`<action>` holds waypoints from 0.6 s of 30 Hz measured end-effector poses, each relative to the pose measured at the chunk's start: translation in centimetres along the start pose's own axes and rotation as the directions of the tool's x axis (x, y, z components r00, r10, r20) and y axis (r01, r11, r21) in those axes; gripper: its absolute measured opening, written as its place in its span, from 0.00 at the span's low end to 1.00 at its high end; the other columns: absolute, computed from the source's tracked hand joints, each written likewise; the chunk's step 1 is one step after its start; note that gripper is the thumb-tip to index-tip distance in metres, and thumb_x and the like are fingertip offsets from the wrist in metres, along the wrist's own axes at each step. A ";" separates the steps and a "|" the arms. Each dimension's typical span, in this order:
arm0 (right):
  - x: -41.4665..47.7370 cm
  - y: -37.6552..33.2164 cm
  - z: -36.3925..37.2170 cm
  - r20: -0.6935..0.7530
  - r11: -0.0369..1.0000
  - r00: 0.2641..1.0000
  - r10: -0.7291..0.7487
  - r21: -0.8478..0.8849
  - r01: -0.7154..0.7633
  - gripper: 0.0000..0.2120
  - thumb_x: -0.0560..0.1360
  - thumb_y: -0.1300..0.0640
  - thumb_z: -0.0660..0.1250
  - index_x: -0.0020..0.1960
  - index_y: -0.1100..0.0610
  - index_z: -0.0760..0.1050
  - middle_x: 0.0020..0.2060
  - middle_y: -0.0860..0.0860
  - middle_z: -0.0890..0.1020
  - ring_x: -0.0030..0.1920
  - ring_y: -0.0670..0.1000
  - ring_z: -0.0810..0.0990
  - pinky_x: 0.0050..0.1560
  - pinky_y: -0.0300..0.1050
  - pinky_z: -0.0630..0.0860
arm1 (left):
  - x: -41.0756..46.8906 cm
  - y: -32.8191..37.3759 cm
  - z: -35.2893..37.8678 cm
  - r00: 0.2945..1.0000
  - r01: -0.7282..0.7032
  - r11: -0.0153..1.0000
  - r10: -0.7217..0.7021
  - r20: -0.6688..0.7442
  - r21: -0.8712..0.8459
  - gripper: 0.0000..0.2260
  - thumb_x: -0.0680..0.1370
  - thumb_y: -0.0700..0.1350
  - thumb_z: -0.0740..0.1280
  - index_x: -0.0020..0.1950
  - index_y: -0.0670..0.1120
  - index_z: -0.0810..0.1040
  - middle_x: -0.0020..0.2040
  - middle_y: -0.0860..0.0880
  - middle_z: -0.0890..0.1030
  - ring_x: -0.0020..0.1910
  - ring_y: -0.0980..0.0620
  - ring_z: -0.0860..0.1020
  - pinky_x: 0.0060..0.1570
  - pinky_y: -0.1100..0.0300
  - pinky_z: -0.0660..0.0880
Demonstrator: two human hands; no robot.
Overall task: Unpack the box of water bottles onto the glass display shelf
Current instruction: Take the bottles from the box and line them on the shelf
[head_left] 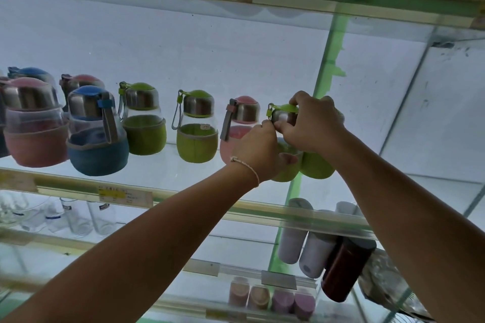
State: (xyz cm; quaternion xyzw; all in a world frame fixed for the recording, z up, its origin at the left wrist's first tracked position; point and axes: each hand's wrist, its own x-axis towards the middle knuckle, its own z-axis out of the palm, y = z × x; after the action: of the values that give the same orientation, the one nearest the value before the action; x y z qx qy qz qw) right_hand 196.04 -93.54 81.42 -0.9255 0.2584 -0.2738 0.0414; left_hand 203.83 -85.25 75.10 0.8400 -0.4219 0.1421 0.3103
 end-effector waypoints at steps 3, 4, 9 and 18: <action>0.3 0.0 -0.2 0.011 1.000 1.000 -0.016 -0.007 0.016 0.24 0.75 0.42 0.68 0.65 0.54 0.69 0.39 0.50 0.65 0.61 0.59 0.72 0.53 0.49 0.67 | 0.5 -0.1 0.3 1.000 0.011 0.999 -0.011 0.008 -0.035 0.29 0.72 0.57 0.73 0.66 0.45 0.69 0.57 0.48 0.78 0.48 0.50 0.77 0.40 0.62 0.71; 0.4 0.0 -0.2 0.018 1.000 1.000 -0.019 -0.004 0.020 0.24 0.76 0.43 0.68 0.66 0.53 0.69 0.42 0.51 0.67 0.61 0.59 0.72 0.52 0.48 0.65 | 0.6 -0.1 0.4 1.000 0.014 0.999 -0.014 0.002 -0.030 0.28 0.73 0.57 0.73 0.66 0.44 0.69 0.57 0.47 0.78 0.49 0.50 0.77 0.41 0.60 0.72; 1.0 0.0 0.1 0.035 0.999 0.998 -0.047 0.022 0.046 0.23 0.76 0.44 0.69 0.65 0.54 0.69 0.39 0.49 0.67 0.60 0.58 0.73 0.52 0.47 0.67 | 0.9 0.0 0.9 0.999 0.034 0.999 -0.034 -0.019 -0.008 0.29 0.73 0.56 0.72 0.67 0.44 0.67 0.58 0.46 0.76 0.46 0.50 0.75 0.41 0.58 0.74; 2.6 0.2 0.4 0.055 0.978 0.994 -0.096 -0.183 0.104 0.23 0.77 0.42 0.65 0.65 0.55 0.68 0.55 0.58 0.77 0.65 0.60 0.67 0.63 0.54 0.64 | 1.6 0.6 0.8 0.999 0.053 0.998 -0.053 0.002 -0.040 0.29 0.74 0.53 0.72 0.68 0.40 0.66 0.62 0.41 0.74 0.56 0.43 0.77 0.47 0.57 0.71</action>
State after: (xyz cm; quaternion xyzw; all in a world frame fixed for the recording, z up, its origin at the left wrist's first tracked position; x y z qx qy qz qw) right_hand 198.02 -95.02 82.24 -0.9432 0.2349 -0.2291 -0.0529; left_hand 204.35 -87.01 75.56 0.8446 -0.4023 0.1249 0.3305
